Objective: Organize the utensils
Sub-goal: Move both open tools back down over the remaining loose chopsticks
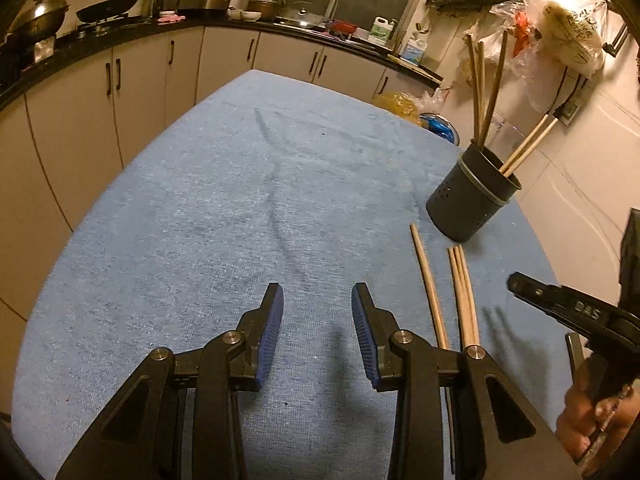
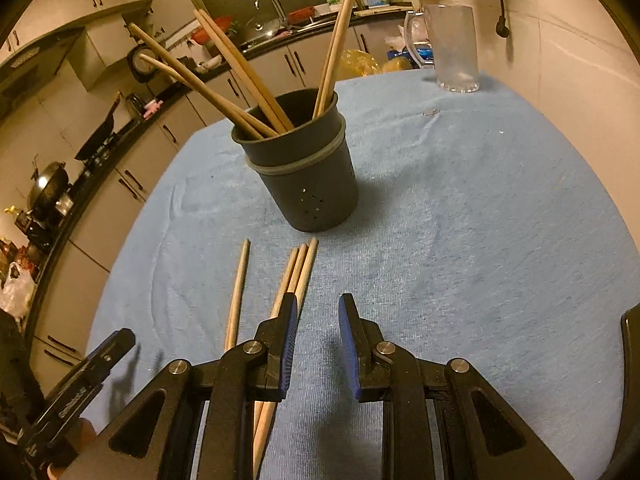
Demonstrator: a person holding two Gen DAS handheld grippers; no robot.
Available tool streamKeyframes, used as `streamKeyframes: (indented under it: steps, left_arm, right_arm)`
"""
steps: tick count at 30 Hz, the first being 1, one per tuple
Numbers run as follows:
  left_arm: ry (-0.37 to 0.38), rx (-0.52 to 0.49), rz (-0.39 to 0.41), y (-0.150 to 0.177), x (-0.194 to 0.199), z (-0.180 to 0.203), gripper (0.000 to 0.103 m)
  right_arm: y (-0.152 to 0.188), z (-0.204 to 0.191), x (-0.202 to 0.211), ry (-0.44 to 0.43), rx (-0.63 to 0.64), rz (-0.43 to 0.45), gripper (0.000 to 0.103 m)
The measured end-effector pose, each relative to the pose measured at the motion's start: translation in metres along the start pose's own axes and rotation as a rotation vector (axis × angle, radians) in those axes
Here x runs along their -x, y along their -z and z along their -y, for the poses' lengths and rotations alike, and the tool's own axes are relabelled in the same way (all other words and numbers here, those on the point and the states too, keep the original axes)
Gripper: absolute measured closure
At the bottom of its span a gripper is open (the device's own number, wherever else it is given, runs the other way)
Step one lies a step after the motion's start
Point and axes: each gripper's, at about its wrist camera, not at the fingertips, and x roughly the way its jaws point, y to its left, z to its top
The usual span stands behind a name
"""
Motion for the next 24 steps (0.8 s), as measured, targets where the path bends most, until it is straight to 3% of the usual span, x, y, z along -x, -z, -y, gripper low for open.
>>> streamKeyframes:
  steps: [12,24]
  left_arm:
    - [0.002,-0.017,-0.018,-0.004,0.001,0.002,0.069]
    - [-0.012,-0.049,-0.033,-0.002,0.002,0.027,0.069]
  right_arm:
    - [-0.005,-0.01,-0.022,0.002,0.01,-0.033,0.08]
    - [0.002,0.013,-0.023,0.011,0.003,-0.068,0.08]
